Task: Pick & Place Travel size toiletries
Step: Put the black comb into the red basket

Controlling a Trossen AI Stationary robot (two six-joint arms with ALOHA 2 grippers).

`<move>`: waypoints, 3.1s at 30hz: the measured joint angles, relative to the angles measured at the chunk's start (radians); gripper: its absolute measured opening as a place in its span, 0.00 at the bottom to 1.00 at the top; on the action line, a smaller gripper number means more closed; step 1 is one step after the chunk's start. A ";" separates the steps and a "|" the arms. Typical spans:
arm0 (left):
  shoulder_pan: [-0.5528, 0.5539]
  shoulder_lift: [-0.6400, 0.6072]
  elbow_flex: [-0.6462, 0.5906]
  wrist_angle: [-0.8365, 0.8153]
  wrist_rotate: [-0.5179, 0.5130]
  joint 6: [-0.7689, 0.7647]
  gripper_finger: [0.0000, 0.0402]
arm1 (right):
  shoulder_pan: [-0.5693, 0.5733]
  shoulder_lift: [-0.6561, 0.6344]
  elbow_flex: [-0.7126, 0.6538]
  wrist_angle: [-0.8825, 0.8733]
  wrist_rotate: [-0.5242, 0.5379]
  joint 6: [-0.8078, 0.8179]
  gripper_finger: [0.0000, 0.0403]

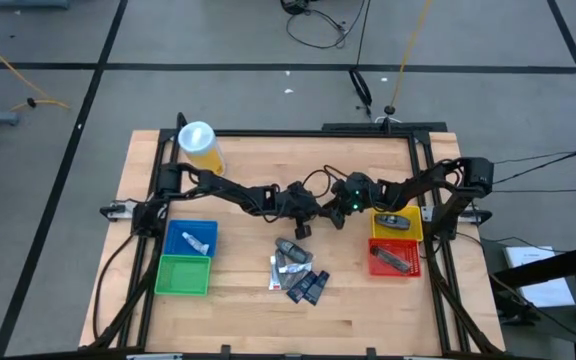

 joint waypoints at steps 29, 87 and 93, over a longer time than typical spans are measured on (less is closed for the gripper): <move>-0.067 -0.232 -0.004 -0.131 -0.052 0.059 0.06 | 0.058 -0.021 0.000 -0.004 0.150 -0.248 0.02; -0.049 -0.108 -0.002 -0.198 -0.110 0.236 0.04 | 0.126 -0.106 -0.001 -0.062 0.221 -0.322 0.15; -0.071 -0.170 -0.002 -0.378 -0.217 0.218 0.01 | 0.125 -0.183 -0.002 -0.063 0.223 -0.323 0.34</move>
